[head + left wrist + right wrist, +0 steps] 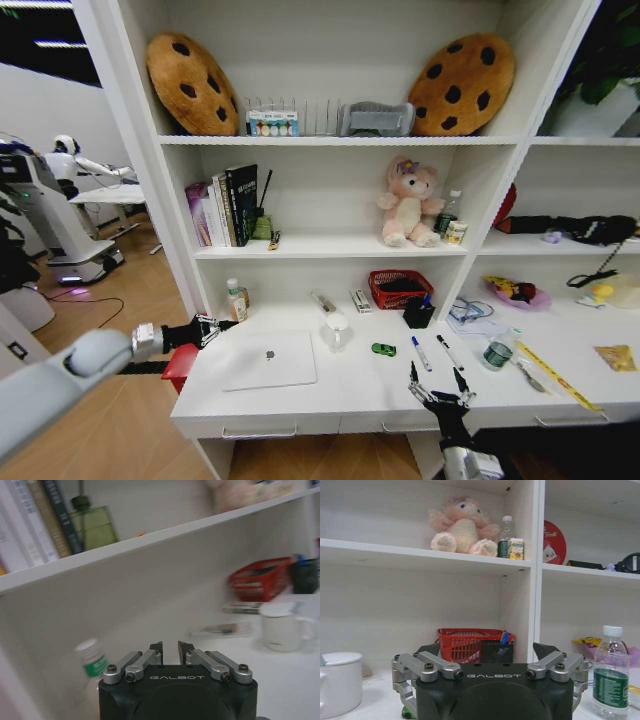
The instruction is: Organize the objects on the table.
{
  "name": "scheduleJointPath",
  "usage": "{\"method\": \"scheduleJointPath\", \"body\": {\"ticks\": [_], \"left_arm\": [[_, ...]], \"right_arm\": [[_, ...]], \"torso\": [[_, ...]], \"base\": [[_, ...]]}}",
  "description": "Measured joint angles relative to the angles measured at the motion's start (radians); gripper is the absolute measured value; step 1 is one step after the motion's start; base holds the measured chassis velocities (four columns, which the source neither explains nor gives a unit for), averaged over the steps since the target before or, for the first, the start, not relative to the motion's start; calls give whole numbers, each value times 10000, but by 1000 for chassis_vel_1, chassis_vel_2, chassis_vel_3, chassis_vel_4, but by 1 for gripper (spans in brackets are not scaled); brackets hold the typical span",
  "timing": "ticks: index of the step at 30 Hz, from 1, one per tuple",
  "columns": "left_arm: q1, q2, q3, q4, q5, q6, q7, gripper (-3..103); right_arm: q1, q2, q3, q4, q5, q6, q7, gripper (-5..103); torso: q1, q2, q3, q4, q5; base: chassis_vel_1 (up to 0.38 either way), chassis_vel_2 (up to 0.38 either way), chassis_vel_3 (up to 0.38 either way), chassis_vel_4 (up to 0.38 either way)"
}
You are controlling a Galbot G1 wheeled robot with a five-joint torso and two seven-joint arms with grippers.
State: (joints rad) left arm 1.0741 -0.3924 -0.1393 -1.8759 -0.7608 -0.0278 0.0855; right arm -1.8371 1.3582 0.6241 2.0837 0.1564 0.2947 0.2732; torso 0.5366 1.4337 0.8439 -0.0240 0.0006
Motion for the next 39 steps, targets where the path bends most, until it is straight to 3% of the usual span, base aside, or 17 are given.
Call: {"method": "scheduleJointPath", "body": {"ticks": [1, 3, 4, 5, 6, 8, 10, 12, 15, 16, 20, 21, 22, 23, 27, 34, 39], "left_arm": [[0, 0, 0, 0, 0, 0, 0, 19], [-39, -557, -145, -802, -728, 2106, -2884, 29], [-39, -557, -145, -802, -728, 2106, -2884, 29], [-67, -755, -210, -1014, -1042, 2686, -3889, 29], [-54, -1185, -620, -1260, -1380, 3409, -5236, 40], [54, -1383, -993, -1277, -1352, 3529, -5556, 45], [406, -1604, -1782, -1204, -1066, 3478, -5620, 56], [550, -1658, -2036, -1173, -998, 3441, -5614, 56], [1971, -2140, -3750, -1086, -621, 3218, -5143, 72], [1971, -2140, -3750, -1086, -621, 3218, -5143, 72], [3967, -3136, -5695, -1598, -538, 3040, -4689, 89], [3967, -3136, -5695, -1598, -538, 3040, -4689, 89], [4469, -3538, -6205, -1791, -381, 2966, -4478, 97], [4818, -3921, -6557, -1955, -184, 2903, -4291, 97], [5507, -4895, -7021, -2324, 305, 2715, -3942, 100], [6931, -6713, -7365, -3208, 2066, 2202, -2891, 100], [7074, -6878, -7393, -3318, 2233, 2146, -2804, 100]], "right_arm": [[0, 0, 0, 0, 0, 0, 0, 100], [-16, -84, 103, 169, 93, -42, 145, 100], [-16, -84, 103, 169, 93, -42, 145, 100], [3, -133, 137, 216, 155, -83, 177, 100], [69, -251, 197, 318, 334, -170, 180, 100], [89, -336, 238, 389, 477, -219, 134, 100], [107, -429, 280, 503, 715, -318, 32, 100], [111, -450, 281, 528, 774, -337, 22, 100], [258, -568, 247, 571, 904, -400, -14, 100], [258, -568, 247, 571, 904, -400, -14, 100], [434, -702, 218, 508, 869, -623, -11, 100], [434, -702, 218, 508, 869, -623, -11, 100], [453, -738, 211, 487, 814, -668, 11, 100], [452, -758, 206, 464, 748, -695, 28, 100], [367, -799, 159, 443, 617, -755, 6, 100], [238, -922, 101, 550, 472, -956, -29, 100], [131, -1033, 140, 683, 627, -1174, -229, 100]], "torso": [[0, 0, 0, 0, 0], [1, -1, 1, 2, -8], [1, -1, 1, 2, -8], [1, -1, 1, 3, -13], [1, -1, 1, 5, 1], [1, -1, 1, 7, -4], [1, -1, 1, 7, -3], [1, -1, 1, 7, -2], [1, -1, 1, 7, -4], [1, -1, 1, 7, -4], [1, -1, 1, 11, -6], [1, -1, 1, 11, -6], [1, 0, 1, 11, -4], [1, 0, 0, 10, -5], [1, -1, 0, 9, -5], [1, 0, 0, 10, -4], [0, 0, 0, 6, -4]], "base": [[0, 0, 0, 0], [0, 0, 0, 0], [0, 0, 0, 0], [0, 0, 0, 0], [0, 0, 0, 0], [0, 0, 0, 0], [0, 0, 0, 0], [0, 0, 0, 0], [0, 0, 0, 0], [0, 0, 0, 0], [0, 0, 0, 0], [0, 0, 0, 0], [0, 0, 0, 0], [0, 0, 0, 0], [0, 0, 0, 0], [0, 0, 0, 0], [0, 0, 0, 0]]}}
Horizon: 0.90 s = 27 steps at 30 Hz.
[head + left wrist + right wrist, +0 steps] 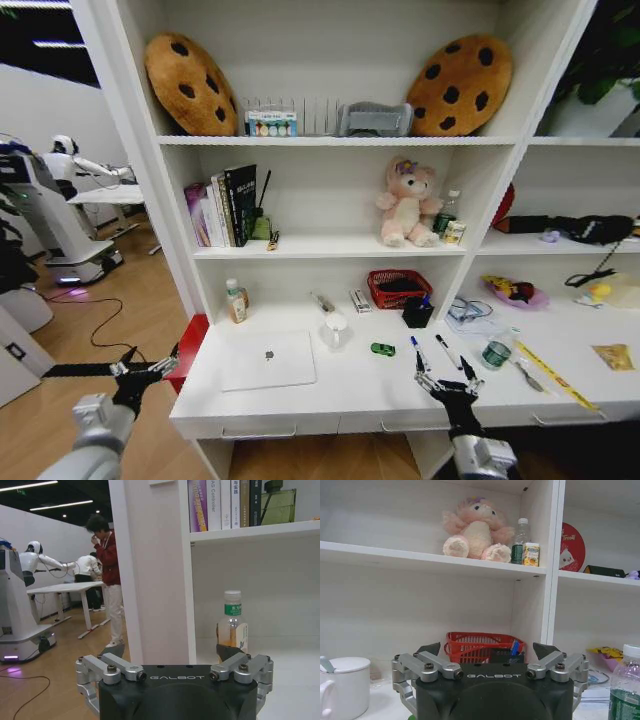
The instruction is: Organize the objects on the table.
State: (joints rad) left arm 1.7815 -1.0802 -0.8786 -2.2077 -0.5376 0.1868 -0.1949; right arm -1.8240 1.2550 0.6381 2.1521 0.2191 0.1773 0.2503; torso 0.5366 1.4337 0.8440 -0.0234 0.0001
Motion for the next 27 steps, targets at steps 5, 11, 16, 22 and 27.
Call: {"method": "scheduleJointPath", "body": {"ticks": [5, 11, 16, 22, 27], "left_arm": [[-30, 11, 26, -3, 2, -7, 0, 100], [-69, 46, 58, 8, -12, -9, -9, 100], [-87, 64, 71, 18, -24, -12, -23, 100], [-99, 76, 81, 25, -35, -13, -33, 100], [-106, 82, 86, 30, -42, -13, -40, 100]], "right_arm": [[-76, -149, 2, 89, 393, -221, -505, 100], [251, -1550, 224, -263, 2510, -261, -2022, 100], [1666, -2910, 655, -1759, 2993, 260, -2710, 100], [3326, -3890, 551, -3296, 3507, 301, -3352, 100], [4425, -4537, -40, -4629, 4193, 10, -5717, 100]], "torso": [[1, -1, 1, -1, 0], [1, 0, 1, 1, -1], [2, -1, 2, 2, 3], [4, -3, 3, 4, 0], [3, -3, 2, 2, -1]], "base": [[0, 0, 0, 0], [0, 0, 0, 0], [0, 0, 0, 0], [0, 0, 0, 0], [0, 0, 0, 0]]}}
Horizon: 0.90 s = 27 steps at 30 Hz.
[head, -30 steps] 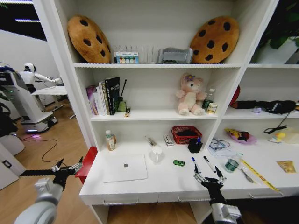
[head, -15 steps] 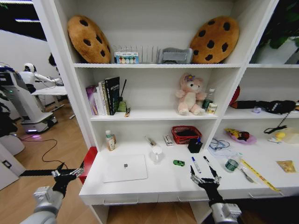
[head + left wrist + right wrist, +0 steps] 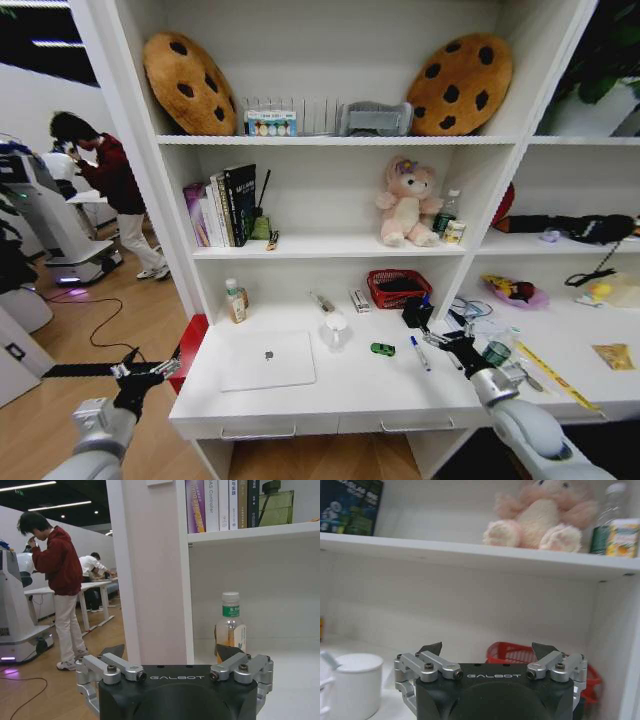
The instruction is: Organize the objects on the table.
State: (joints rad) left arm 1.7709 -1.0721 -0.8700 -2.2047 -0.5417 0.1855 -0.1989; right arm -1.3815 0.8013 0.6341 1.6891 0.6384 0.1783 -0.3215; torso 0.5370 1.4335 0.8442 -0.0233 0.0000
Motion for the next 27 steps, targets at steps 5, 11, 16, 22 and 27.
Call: {"method": "scheduleJointPath", "body": {"ticks": [5, 11, 16, 22, 27], "left_arm": [[-6, 5, 4, 3, -5, 0, -6, 100], [-9, 9, 9, 8, -9, 0, -9, 100], [-10, 12, 12, 10, -11, 0, -11, 100], [-9, 15, 13, 10, -13, 2, -14, 100], [-9, 15, 13, 9, -13, 4, -14, 100]], "right_arm": [[1253, -494, -728, -1958, 565, -93, -3462, 92], [2812, -545, -1816, -3784, 563, 3, -5957, 84], [3942, -325, -2747, -5186, 280, 243, -7257, 84], [5392, 173, -3700, -6974, -605, 755, -7962, 84], [5960, 290, -4154, -7434, -804, 770, -8167, 84]], "torso": [[0, 0, 0, -4, -3], [0, 0, 0, 1, -1], [0, 0, -1, 0, 0], [0, 1, 0, 1, 2], [-1, 1, -1, 0, 0]], "base": [[0, 0, 0, 0], [0, 0, 0, 0], [0, 0, 0, 0], [0, 0, 0, 0], [0, 0, 0, 0]]}}
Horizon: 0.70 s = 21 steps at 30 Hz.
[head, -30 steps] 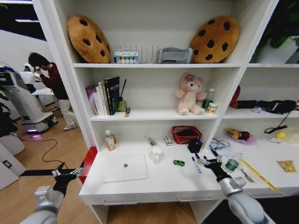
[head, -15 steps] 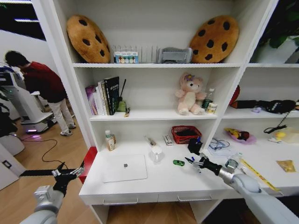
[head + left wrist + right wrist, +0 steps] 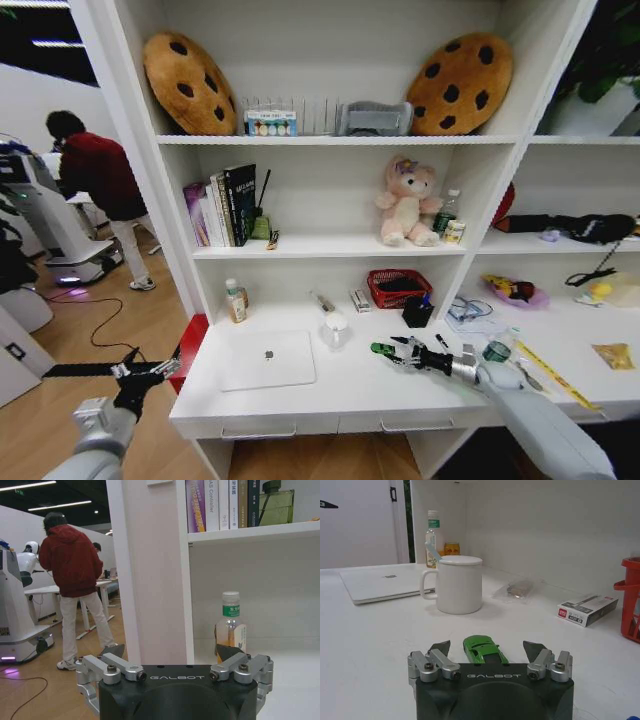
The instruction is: Organize the objects on the table.
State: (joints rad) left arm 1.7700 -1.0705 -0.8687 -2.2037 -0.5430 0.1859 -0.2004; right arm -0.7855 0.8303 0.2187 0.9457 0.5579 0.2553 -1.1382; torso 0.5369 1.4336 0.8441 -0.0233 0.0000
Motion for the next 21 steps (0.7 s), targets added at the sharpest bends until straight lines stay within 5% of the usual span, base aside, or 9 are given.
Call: {"method": "scheduleJointPath", "body": {"ticks": [4, 9, 14, 16, 21], "left_arm": [[0, 0, 0, 0, 0, 1, 0, 100], [0, 1, 0, 1, 0, 2, 0, 100], [0, 0, 0, 2, 0, 3, 0, 100], [0, 1, -1, 2, 0, 3, 0, 100], [-1, 2, 0, 2, -1, 4, 0, 100]], "right_arm": [[189, 33, -119, -42, -133, -115, -26, 82], [561, 55, -271, -224, -553, -235, -185, 60], [658, 51, -274, -275, -737, -322, -326, 49], [732, 20, -257, -350, -954, -347, -577, 33], [708, 12, -171, -334, -1046, -349, -744, 28]], "torso": [[0, 0, -1, 0, 1], [-1, 0, 0, 1, 0], [0, 0, -1, 0, 0], [-2, 2, -3, 0, -2], [-2, 3, -3, 1, -3]], "base": [[0, 0, 0, 0], [0, 0, 0, 0], [0, 0, 0, 0], [0, 0, 0, 0], [0, 0, 0, 0]]}}
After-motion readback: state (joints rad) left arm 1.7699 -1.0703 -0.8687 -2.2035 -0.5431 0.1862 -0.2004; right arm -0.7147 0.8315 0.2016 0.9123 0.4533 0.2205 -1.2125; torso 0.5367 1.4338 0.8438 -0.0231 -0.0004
